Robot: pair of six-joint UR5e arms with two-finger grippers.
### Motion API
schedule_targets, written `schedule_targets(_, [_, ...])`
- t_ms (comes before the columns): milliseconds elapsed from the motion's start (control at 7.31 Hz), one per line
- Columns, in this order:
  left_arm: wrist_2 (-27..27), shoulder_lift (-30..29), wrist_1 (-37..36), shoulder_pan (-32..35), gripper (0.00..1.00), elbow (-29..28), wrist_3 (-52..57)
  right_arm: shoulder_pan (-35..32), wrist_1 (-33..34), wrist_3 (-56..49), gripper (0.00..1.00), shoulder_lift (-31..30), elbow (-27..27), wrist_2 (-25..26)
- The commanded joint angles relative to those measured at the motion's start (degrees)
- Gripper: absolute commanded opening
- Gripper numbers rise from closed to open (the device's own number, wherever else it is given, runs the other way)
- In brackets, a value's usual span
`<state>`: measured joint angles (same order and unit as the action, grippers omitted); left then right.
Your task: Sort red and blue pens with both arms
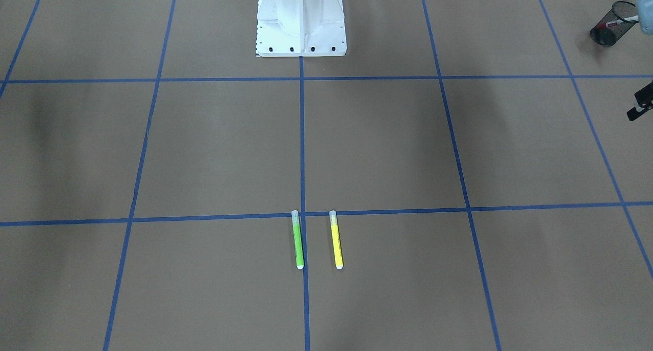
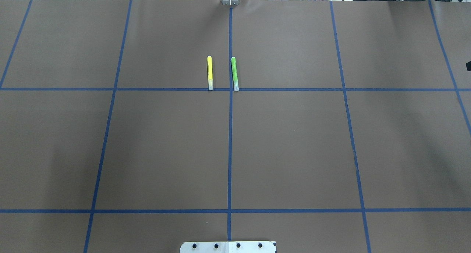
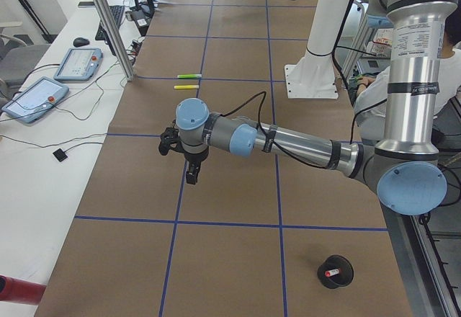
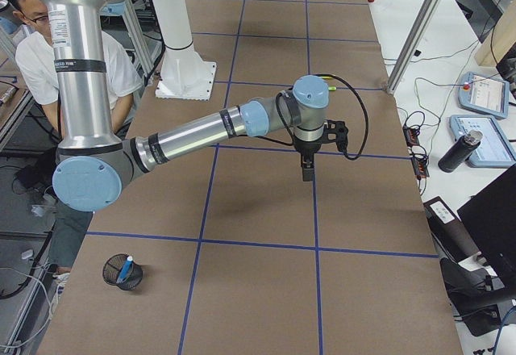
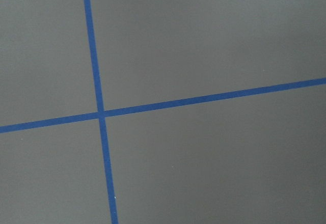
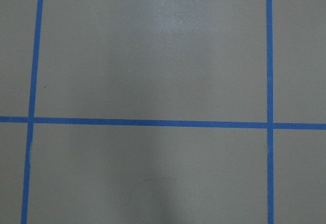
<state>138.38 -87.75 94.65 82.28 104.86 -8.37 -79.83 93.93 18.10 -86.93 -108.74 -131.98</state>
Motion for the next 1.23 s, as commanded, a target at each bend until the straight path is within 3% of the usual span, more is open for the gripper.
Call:
schedule_targets(0, [0.0,6.5,0.5,0.3,1.0,6.9,0.3,0.0,0.0,0.1,1.0,-0.5,-0.7,0.3])
schedule_targets(1095, [0.0,5.7,1.0,0.2,0.99,6.3,0.1,0.1,-0.3,0.2,1.0,-0.3,1.4,-0.2])
